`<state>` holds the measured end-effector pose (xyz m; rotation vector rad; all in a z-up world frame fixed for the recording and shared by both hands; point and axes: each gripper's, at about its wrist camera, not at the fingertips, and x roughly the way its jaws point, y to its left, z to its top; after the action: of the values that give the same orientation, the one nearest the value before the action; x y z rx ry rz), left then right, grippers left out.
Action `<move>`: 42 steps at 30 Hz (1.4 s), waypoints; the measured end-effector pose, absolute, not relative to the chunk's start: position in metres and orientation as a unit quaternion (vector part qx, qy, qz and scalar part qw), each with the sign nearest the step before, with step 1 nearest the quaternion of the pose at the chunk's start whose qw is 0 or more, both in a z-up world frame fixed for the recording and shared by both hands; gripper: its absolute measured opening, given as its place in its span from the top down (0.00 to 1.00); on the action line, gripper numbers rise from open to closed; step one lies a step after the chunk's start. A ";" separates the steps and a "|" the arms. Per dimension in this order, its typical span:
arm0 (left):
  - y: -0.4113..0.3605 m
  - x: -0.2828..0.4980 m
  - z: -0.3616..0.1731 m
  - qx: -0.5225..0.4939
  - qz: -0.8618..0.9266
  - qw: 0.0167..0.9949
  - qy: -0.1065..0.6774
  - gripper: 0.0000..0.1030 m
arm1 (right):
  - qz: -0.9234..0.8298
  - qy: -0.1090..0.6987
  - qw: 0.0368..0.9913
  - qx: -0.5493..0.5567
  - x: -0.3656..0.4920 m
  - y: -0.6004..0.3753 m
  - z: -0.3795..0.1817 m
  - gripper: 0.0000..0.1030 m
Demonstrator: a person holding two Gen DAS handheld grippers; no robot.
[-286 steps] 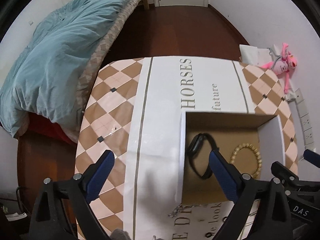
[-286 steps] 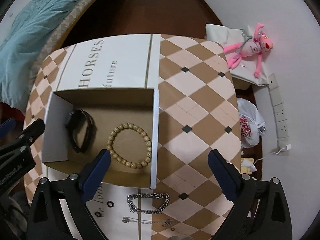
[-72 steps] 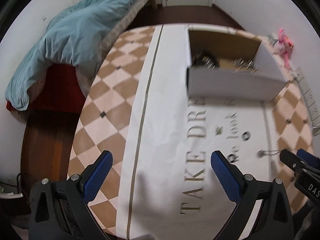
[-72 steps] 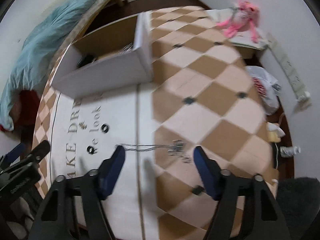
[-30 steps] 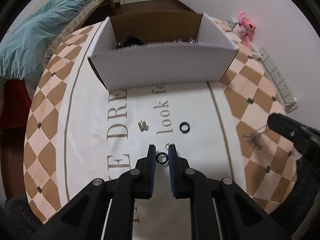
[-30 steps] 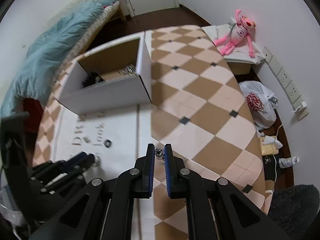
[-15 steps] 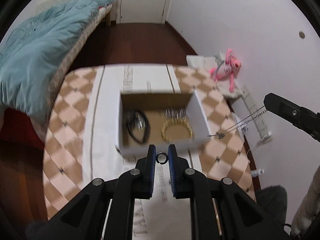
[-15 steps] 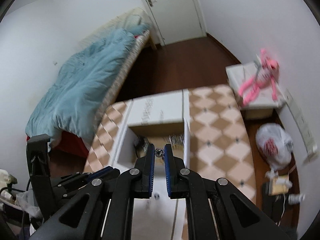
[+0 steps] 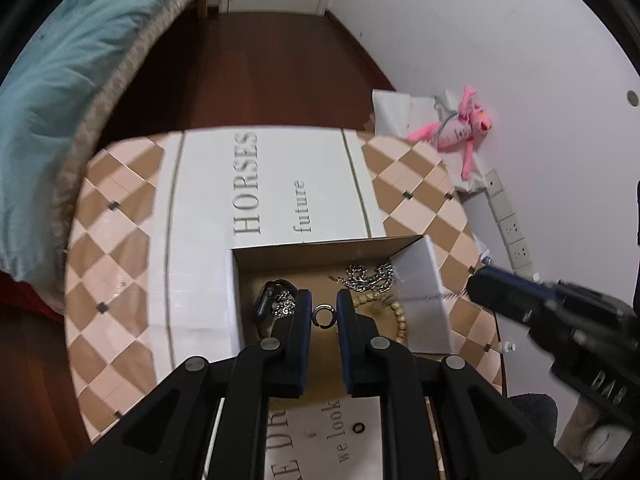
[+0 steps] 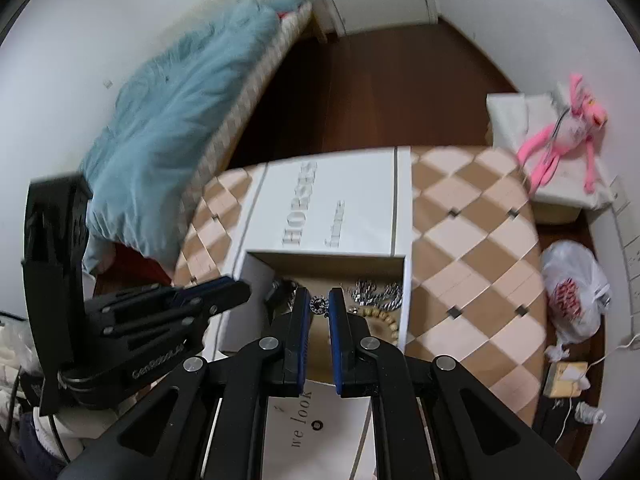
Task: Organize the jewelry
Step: 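Carry the necklace and black ring into the box and open both tools, then withdraw both tools from the box toward the last pieces on the cloth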
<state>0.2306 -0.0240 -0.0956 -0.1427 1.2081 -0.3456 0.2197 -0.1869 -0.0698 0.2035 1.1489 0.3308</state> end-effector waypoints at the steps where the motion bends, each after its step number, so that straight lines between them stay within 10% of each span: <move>1: -0.025 0.235 -0.103 -0.072 -0.165 0.799 0.574 0.90 | 0.155 0.547 0.817 0.094 0.222 -0.185 -0.078 0.90; 15: -0.029 0.273 -0.117 -0.079 -0.138 0.783 0.601 0.81 | 0.123 0.594 0.790 0.091 0.240 -0.192 -0.124 0.85; 24: -0.010 0.258 -0.098 -0.047 -0.079 0.823 0.560 0.17 | 0.092 0.561 0.821 0.056 0.224 -0.201 -0.092 0.31; 28: -0.007 0.236 -0.093 -0.016 -0.045 0.844 0.535 0.08 | 0.034 0.553 0.832 -0.004 0.208 -0.203 -0.093 0.04; 42: -0.009 0.166 -0.097 0.015 -0.006 0.874 0.486 0.04 | -0.013 0.548 0.836 -0.012 0.165 -0.207 -0.122 0.02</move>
<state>0.1662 -0.0094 -0.0972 0.0321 1.0140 -0.0134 0.1651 -0.2065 -0.1219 -0.0264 1.1593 -0.0274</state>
